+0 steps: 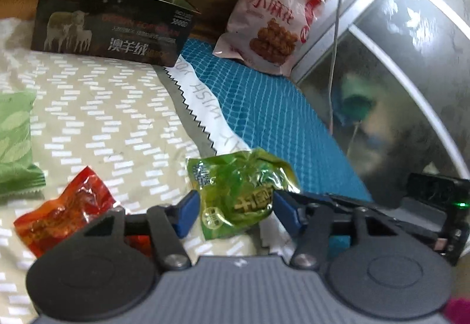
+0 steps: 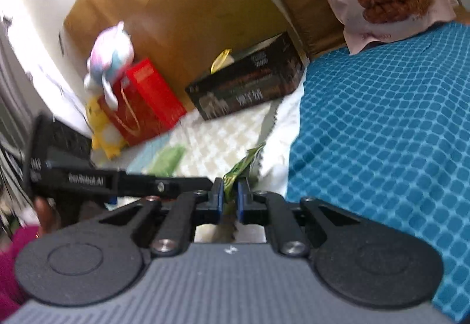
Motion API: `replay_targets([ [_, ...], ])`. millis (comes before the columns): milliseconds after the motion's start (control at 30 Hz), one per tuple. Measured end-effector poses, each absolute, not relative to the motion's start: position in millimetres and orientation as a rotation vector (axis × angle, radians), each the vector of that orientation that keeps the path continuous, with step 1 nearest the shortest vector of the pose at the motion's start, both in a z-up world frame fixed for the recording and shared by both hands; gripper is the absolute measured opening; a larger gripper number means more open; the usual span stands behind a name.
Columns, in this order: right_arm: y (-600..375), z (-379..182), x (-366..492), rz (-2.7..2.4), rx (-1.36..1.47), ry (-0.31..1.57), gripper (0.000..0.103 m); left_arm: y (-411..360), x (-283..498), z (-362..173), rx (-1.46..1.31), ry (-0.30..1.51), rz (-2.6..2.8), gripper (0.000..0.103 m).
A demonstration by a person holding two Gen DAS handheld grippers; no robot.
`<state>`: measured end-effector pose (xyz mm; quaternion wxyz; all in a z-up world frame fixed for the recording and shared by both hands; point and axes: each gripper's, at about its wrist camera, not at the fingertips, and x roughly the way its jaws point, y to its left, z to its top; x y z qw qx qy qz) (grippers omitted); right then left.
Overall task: Organize snacks
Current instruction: 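Grasp the green candy bag with the left tool, then lower the candy bag into the tin box and open the left tool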
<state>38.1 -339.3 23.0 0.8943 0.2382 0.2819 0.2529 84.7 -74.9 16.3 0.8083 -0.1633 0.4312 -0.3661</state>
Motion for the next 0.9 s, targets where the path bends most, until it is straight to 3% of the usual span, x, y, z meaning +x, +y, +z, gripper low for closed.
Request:
replay_targets([
  [233,-340,70,116,0.618,0.635,0.472,0.011,-47,119,63,-0.426,0.777,-0.719,0.071],
  [433,-305,79,211,0.605,0.655,0.497,0.011,-40,179,105,-0.343,0.668,-0.562,0.071],
  [600,-265,61,257,0.456,0.425,0.512,0.012,-42,232,97,-0.27,0.701,-0.427,0.069],
  [700,-251,59,259,0.307,0.227,0.446,0.022,-50,262,86,-0.203,0.717,-0.308,0.07],
  [733,-249,60,256,0.294,0.193,0.429,0.034,-49,270,83,-0.2,0.73,-0.29,0.071],
  [767,-251,62,251,0.302,0.19,0.416,0.038,-48,276,81,-0.21,0.739,-0.282,0.071],
  [900,-262,70,219,0.328,0.198,0.352,0.038,-36,272,79,-0.253,0.716,-0.273,0.072],
])
